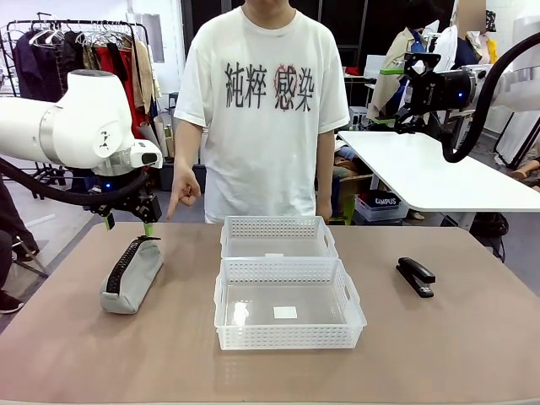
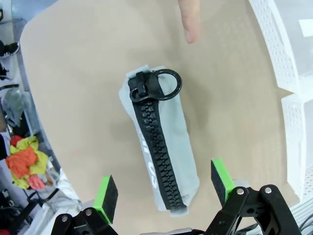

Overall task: Distribute items into two baskets.
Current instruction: Pick up the Pencil pouch that the person points to.

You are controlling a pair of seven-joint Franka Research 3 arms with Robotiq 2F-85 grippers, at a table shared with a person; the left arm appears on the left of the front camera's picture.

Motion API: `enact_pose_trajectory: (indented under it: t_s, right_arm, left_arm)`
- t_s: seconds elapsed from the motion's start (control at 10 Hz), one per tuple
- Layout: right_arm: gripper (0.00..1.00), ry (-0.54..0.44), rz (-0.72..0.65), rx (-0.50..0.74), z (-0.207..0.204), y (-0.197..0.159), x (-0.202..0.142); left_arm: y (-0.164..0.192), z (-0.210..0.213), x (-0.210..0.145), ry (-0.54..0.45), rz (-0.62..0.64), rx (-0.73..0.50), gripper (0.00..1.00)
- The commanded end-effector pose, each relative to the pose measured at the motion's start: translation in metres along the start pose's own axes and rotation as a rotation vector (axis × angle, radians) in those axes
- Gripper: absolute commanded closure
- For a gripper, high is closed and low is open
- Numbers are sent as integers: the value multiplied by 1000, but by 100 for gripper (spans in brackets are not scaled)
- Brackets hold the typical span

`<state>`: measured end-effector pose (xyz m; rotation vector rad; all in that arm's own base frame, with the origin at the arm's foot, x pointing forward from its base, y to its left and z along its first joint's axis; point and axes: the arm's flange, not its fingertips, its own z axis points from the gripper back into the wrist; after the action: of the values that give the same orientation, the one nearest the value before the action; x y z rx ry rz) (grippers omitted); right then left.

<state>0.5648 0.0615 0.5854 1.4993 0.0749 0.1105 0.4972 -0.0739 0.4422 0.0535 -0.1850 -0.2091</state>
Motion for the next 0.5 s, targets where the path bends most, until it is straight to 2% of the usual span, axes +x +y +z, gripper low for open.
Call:
enact_pose_trajectory:
  t_s: [0.0, 0.4]
  right_arm:
    - [0, 1, 4, 2, 0, 2, -1]
    - [0, 1, 4, 2, 0, 2, -1]
  left_arm:
    - [4, -10, 8, 67, -1, 19, 0]
    - [9, -50, 12, 225, 33, -48, 0]
